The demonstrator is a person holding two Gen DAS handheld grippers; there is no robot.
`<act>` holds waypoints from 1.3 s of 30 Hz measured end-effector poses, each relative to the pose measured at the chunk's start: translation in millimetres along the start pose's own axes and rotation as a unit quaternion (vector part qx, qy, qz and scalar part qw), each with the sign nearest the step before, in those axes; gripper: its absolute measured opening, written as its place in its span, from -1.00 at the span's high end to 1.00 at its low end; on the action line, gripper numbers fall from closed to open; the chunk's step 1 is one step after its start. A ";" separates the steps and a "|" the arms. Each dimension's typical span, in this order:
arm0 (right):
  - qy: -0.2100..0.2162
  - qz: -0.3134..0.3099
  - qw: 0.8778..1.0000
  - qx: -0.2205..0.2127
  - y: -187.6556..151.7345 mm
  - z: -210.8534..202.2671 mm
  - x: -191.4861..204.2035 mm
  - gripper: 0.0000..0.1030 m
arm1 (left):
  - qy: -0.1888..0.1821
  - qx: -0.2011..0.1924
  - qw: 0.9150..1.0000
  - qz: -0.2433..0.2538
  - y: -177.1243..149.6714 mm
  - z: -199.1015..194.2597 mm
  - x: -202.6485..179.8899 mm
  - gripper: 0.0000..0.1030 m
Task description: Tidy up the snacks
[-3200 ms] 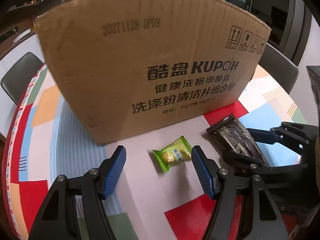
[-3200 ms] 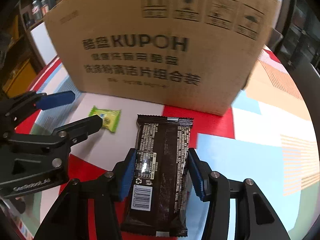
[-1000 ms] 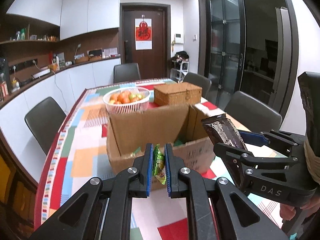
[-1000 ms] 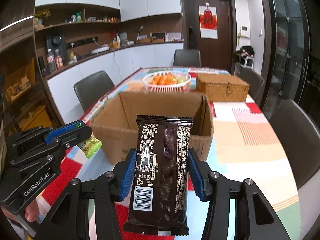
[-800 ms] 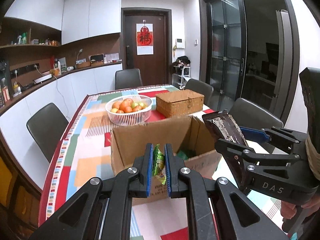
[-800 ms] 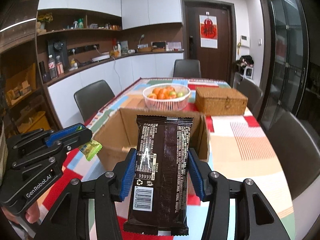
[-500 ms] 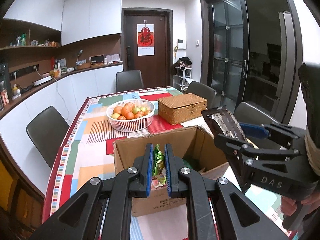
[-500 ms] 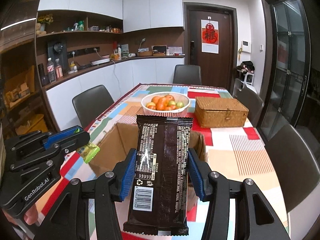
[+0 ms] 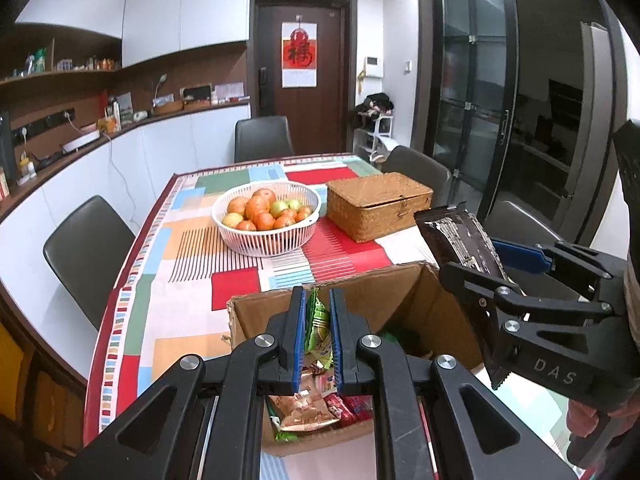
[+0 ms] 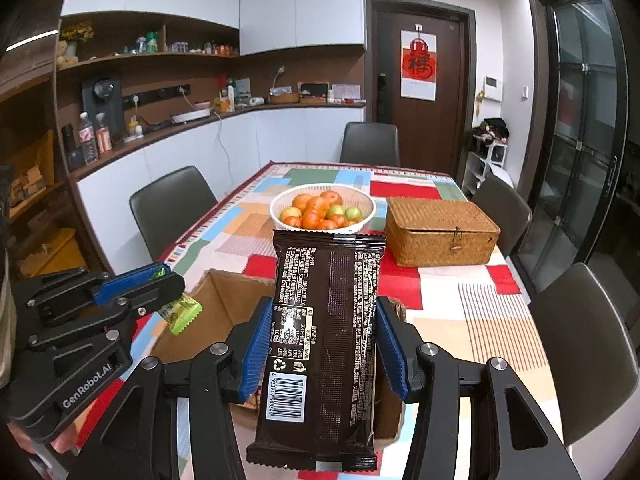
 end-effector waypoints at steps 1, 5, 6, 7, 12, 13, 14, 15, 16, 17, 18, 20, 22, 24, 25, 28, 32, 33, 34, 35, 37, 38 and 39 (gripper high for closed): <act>-0.002 0.001 1.000 0.003 0.2 4.1 -1.3 0.01 | 0.003 0.004 1.000 0.000 0.3 3.6 0.8 0.74; -0.012 0.005 1.000 0.015 -0.7 20.8 -5.5 0.01 | 0.010 0.022 1.000 0.001 -3.4 16.7 3.0 0.58; -0.014 0.004 1.000 0.019 -2.2 24.2 -6.2 0.01 | 0.010 0.027 1.000 0.000 -5.1 18.5 3.2 0.48; -0.014 0.004 1.000 0.022 -3.6 27.1 -6.1 0.01 | 0.010 0.027 1.000 -0.003 -6.8 18.6 3.7 0.35; -0.027 0.006 0.999 0.028 -8.7 34.1 -9.8 -0.25 | 0.028 0.028 0.999 -0.008 -16.4 10.1 8.5 0.17; -0.028 0.006 0.999 0.026 -10.5 32.9 -11.0 -0.25 | 0.032 0.026 0.999 -0.007 -18.0 7.0 8.5 0.17; -0.030 0.005 0.999 0.026 -12.8 31.1 -12.0 -0.25 | 0.039 0.025 0.999 -0.007 -21.0 2.3 8.2 0.15; -0.031 0.005 0.999 0.026 -15.4 29.1 -12.1 -0.25 | 0.045 0.024 0.999 -0.007 -23.7 -1.7 8.0 0.14; -0.030 0.006 0.999 0.025 -18.5 25.8 -12.6 -0.25 | 0.054 0.021 0.998 -0.007 -27.4 -8.3 7.2 0.11; -0.031 0.008 0.999 0.023 -21.5 21.8 -13.4 -0.27 | 0.062 0.018 0.998 -0.008 -29.1 -13.1 7.4 0.06; -0.031 0.009 0.999 0.020 -24.4 16.9 -14.3 -0.33 | 0.070 0.017 0.997 -0.008 -31.8 -18.4 6.4 0.03; -0.033 0.013 0.999 0.011 -27.7 8.0 -15.5 -0.39 | 0.082 0.010 0.997 -0.011 -37.1 -31.8 3.8 -0.01; -0.034 0.016 0.999 -0.002 -33.0 -5.9 -16.6 -0.42 | 0.084 0.003 0.996 -0.016 -41.9 -45.6 -2.1 -0.03; -0.031 0.018 0.999 -0.011 -39.1 -21.0 -16.4 -0.47 | 0.088 -0.003 0.996 -0.019 -46.6 -56.9 -5.1 -0.06; -0.029 0.019 0.999 -0.016 -41.4 -27.4 -15.7 -0.52 | 0.091 -0.009 0.996 -0.020 -49.0 -64.4 -7.5 -0.11; -0.026 0.020 0.999 -0.037 -51.5 -51.8 -15.3 -0.60 | 0.096 -0.026 0.995 -0.021 -56.4 -87.6 -16.5 -0.26; -0.027 0.024 0.998 -0.059 -68.2 -78.3 -15.0 -0.69 | 0.108 -0.035 0.993 -0.015 -70.1 -110.0 -27.7 -0.54; -0.027 0.026 0.997 -0.061 -71.9 -82.7 -15.5 -0.70 | 0.112 -0.037 0.993 -0.012 -75.0 -115.3 -31.0 -0.55; -0.026 0.027 0.997 -0.065 -77.5 -88.6 -16.3 -0.72 | 0.116 -0.037 0.992 -0.011 -78.6 -119.6 -33.5 -0.55; -0.026 0.029 0.997 -0.067 -82.2 -93.2 -16.8 -0.74 | 0.122 -0.037 0.992 -0.011 -84.0 -124.7 -36.6 -0.58; -0.028 0.030 0.996 -0.073 -91.7 -103.6 -19.3 -0.79 | 0.123 -0.040 0.991 -0.012 -91.9 -132.1 -41.7 -0.71; -0.031 0.030 0.996 -0.078 -97.3 -109.6 -20.8 -0.80 | 0.122 -0.042 0.992 -0.014 -95.4 -135.7 -44.6 -0.75; -0.034 0.030 0.996 -0.081 -100.4 -112.7 -21.6 -0.81 | 0.122 -0.045 0.991 -0.015 -97.8 -139.0 -47.2 -0.75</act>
Point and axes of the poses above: each gripper's, at about its wrist camera, not at the fingertips, and z roughly the way its jaws point, x to its left, y to its top, the point moved 8 cm from there along z, roughly the way its jaws point, and after that the axes turned 14 degrees about z, right-handed, at the moved point
